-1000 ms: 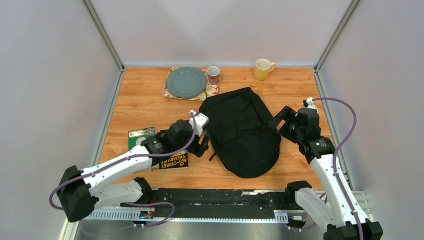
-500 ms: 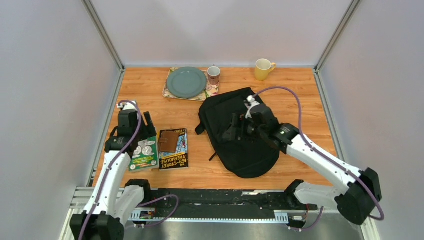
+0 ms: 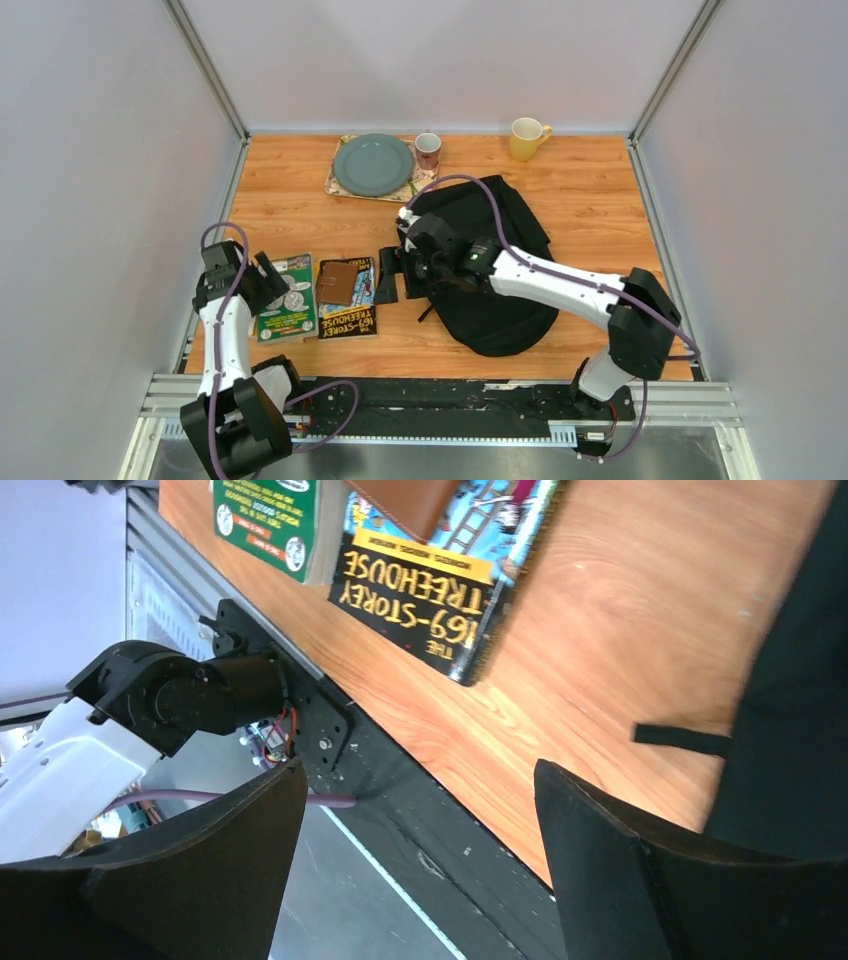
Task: Pack the student bag
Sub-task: Pick up the book from the center of the board.
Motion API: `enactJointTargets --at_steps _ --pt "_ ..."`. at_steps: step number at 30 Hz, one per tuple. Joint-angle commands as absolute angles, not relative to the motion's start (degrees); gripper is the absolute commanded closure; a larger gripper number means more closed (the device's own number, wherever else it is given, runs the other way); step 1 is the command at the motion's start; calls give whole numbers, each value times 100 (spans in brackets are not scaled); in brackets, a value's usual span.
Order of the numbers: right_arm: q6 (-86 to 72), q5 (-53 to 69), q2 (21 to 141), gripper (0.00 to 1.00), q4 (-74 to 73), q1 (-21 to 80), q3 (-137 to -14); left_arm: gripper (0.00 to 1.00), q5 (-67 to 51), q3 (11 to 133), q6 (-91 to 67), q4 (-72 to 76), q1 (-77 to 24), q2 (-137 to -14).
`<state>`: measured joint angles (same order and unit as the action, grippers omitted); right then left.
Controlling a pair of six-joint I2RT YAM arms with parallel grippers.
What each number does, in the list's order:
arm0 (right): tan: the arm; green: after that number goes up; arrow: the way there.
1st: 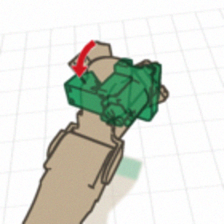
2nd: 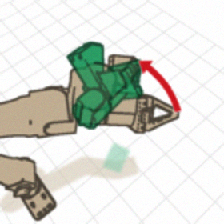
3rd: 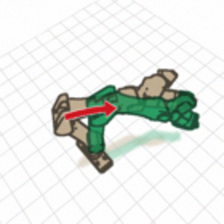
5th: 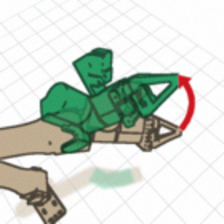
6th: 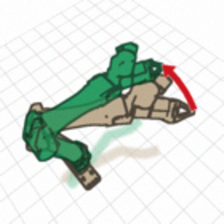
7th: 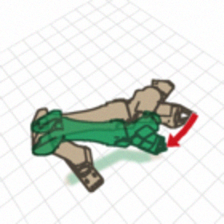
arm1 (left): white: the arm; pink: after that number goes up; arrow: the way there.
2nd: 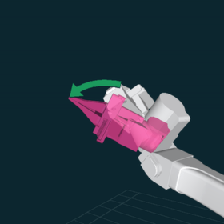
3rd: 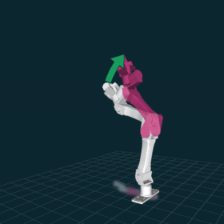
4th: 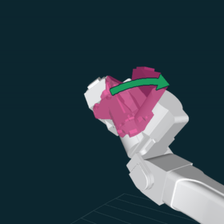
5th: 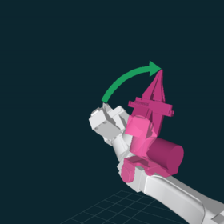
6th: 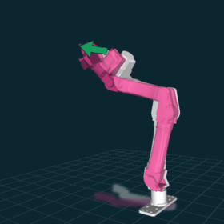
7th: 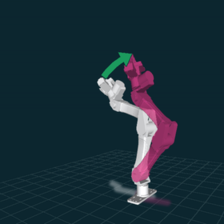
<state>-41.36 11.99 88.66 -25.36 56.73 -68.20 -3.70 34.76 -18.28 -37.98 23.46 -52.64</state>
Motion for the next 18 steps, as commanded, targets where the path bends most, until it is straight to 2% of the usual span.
enactJointTargets --at_steps 1,4,13,18 --pt "-4254 1625 9430 13 -2224 5932 -7479 14 -667 3235 -1714 -3648 2698 -5361" --pt "-4429 1783 9790 13 -2048 6082 -7716 14 -904 3138 -1740 -3604 2751 -5379" --pt "-4773 1828 10818 13 -1925 6337 -8541 14 -53 2892 -1933 -3577 2769 -5036" --pt "-4913 1934 11372 13 -1856 6407 -9000 14 -649 2733 -2021 -3437 2760 -5211"
